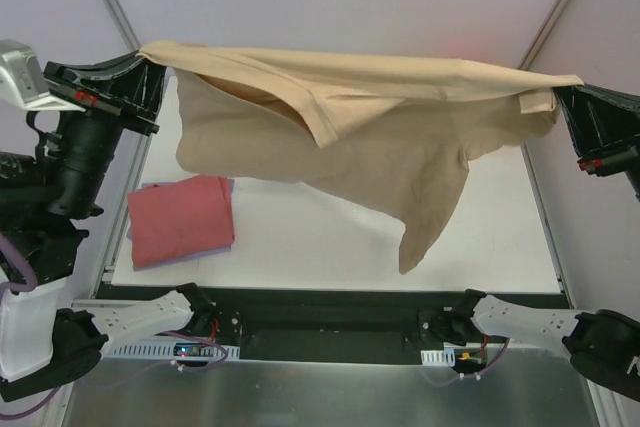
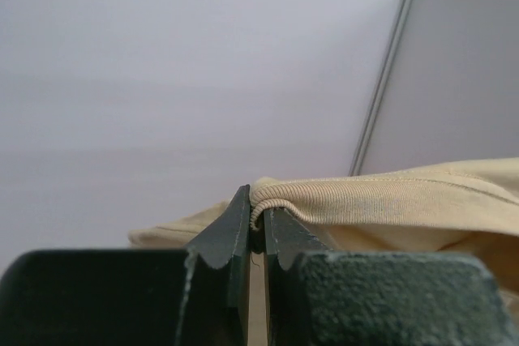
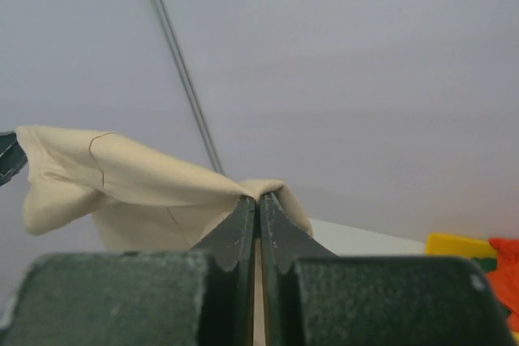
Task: Fold and stack the t-shirts
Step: Flatten out the tshirt
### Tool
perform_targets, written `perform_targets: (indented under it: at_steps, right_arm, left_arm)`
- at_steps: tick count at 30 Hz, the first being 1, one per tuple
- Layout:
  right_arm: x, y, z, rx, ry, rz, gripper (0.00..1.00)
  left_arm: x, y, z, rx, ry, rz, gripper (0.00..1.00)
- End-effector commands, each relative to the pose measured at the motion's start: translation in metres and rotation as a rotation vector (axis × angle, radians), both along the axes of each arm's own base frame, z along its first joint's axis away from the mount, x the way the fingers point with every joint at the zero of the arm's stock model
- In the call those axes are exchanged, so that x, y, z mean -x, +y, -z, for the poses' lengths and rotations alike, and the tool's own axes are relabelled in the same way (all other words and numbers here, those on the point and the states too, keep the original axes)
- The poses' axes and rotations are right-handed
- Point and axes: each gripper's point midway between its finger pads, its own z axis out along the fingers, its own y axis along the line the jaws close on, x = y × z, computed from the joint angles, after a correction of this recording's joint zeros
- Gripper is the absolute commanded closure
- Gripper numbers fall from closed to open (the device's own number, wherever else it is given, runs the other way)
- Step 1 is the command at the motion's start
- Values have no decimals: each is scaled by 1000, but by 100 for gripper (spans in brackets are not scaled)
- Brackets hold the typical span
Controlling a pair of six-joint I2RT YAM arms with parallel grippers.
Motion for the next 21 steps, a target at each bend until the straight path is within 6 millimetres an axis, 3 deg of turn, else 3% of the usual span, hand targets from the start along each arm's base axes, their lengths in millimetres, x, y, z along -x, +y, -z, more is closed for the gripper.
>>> perform_targets:
  at_steps: [1,5,9,10,11,14,17,21]
  right_arm:
    - [0,8,-15,33,-84,-16,99]
    - [-43,6,-5,111,-48,196,99]
    - [-99,9,7,248,3,460,99]
    - [-115,8,9,265,19,522,99]
    - [-135,14,15,296,34,550,99]
    - [-170,12,13,312,37,594,99]
    - [-185,11,-4,290,-4,584,99]
    - [-165,11,-36,201,-94,499,99]
  left_arm:
    - [-3,-16,-6,-112,-49,30,100]
    - [-41,-20,1,-157,9,-105,100]
    - [-116,-25,15,-231,86,-303,100]
    - [-151,-25,28,-236,134,-327,100]
    - [-173,-26,34,-237,164,-322,100]
    - [-210,-24,29,-229,176,-297,100]
    - [-216,-27,8,-217,116,-262,100]
    - [-182,-26,-39,-159,-13,-206,100]
